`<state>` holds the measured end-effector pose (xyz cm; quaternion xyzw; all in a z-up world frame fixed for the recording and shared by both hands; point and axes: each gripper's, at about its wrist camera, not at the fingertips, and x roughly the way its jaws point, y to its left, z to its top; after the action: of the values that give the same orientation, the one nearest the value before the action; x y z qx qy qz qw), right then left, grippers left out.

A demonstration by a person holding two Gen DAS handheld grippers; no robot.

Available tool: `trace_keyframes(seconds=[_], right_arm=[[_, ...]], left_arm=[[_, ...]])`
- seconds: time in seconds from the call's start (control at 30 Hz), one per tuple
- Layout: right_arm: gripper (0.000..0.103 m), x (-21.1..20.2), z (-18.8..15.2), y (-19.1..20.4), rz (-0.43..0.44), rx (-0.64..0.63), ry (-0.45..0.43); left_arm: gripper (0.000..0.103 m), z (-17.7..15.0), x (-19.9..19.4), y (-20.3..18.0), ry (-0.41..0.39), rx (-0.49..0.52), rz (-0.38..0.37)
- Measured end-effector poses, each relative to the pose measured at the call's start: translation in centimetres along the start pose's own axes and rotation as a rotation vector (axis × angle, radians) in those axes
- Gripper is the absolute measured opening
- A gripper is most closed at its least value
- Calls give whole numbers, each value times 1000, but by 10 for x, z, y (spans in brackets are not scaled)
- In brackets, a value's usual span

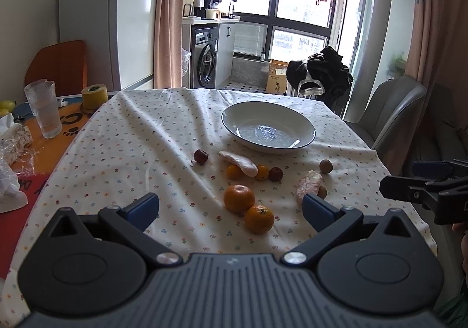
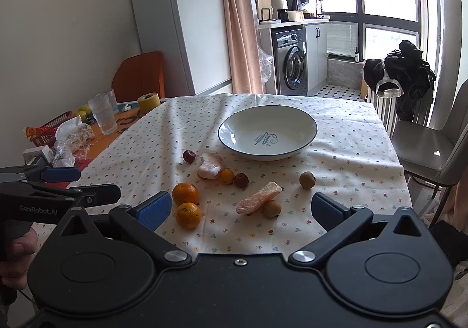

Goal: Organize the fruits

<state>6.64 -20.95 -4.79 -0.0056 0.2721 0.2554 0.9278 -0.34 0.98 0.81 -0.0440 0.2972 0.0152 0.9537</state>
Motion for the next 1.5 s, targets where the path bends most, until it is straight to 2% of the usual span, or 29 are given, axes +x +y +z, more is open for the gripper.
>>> trace_keyframes(seconds=[0.7,1.37,1.5], right_arm=[[103,9,-2,-1,22,9,13],[103,51,-25,-18,71,33,82],[103,62,-29,-23,86,45,100]], left_arm=[[103,-3,5,0,0,-2,-9],[103,-20,58,2,69,-23,-64],[103,-24,72,6,99,-57,-84]])
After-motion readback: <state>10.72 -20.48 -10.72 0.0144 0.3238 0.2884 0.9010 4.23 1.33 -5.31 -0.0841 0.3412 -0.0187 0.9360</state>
